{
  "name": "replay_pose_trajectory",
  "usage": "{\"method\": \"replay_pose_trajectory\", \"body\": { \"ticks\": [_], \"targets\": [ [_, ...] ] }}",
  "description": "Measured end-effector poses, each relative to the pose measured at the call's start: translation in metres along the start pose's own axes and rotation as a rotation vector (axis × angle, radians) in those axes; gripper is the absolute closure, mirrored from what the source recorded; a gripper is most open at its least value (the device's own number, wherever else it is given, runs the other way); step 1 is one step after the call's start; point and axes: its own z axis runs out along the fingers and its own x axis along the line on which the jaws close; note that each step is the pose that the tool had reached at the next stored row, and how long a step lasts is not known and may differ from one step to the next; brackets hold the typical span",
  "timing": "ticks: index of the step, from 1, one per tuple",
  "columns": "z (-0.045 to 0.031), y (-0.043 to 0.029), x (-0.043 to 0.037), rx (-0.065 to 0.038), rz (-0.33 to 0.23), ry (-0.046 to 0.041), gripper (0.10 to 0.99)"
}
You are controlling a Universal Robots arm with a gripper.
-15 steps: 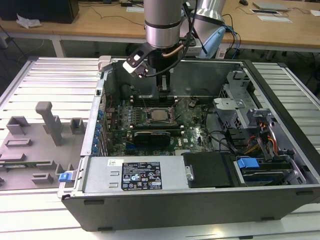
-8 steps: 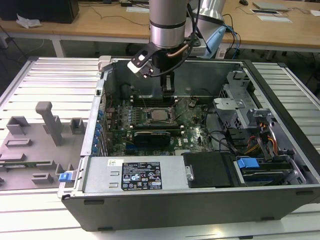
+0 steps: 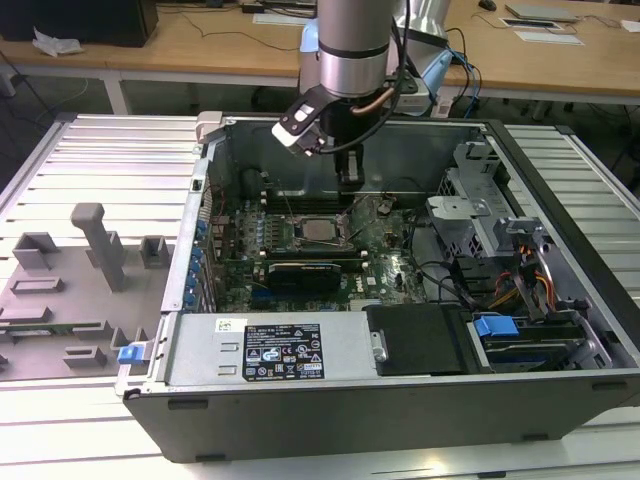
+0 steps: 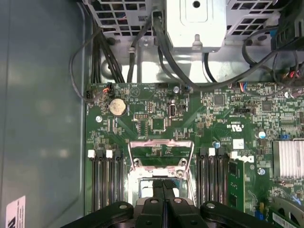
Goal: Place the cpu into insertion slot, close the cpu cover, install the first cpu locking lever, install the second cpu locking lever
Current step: 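Close the cpu cover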
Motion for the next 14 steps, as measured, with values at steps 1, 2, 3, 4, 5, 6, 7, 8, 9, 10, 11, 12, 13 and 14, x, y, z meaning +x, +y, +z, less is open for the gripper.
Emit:
{"method": "replay_pose_trajectory", "body": {
  "ticks": [1, 2, 3, 4, 5, 6, 7, 8, 9, 10, 11, 12, 13, 14],
  "targets": [
    [-0.0005, 0.0001, 0.0000, 0.000, 0.000, -0.0002, 0.980],
    [-0.0018, 0.0002, 0.0001, 0.000, 0.000, 0.0000, 0.980],
    [-0.0030, 0.0003, 0.0001, 0.000, 0.000, 0.0000, 0.980],
    [-0.0044, 0.0005, 0.0001, 0.000, 0.000, 0.0001, 0.980],
    [-0.0053, 0.0006, 0.0001, 0.000, 0.000, 0.0001, 0.980],
    [-0.0054, 0.0006, 0.0001, 0.000, 0.000, 0.0003, 0.980],
    [-0.0054, 0.0006, 0.0001, 0.000, 0.000, 0.0003, 0.980],
    [-0.0054, 0.0006, 0.0001, 0.000, 0.000, 0.0002, 0.980],
    [-0.0055, 0.0006, 0.0001, 0.000, 0.000, 0.0001, 0.980],
    [-0.0055, 0.0009, 0.0001, 0.000, 0.000, 0.0001, 0.980],
    [-0.0055, 0.0021, 0.0001, 0.000, 0.000, -0.0001, 0.980],
    [-0.0053, 0.0034, 0.0001, 0.000, 0.000, 0.0000, 0.980],
    [-0.0052, 0.0045, 0.0002, 0.000, 0.000, 0.0001, 0.980],
    [-0.0051, 0.0061, 0.0002, 0.000, 0.000, 0.0000, 0.980]
  ]
}}
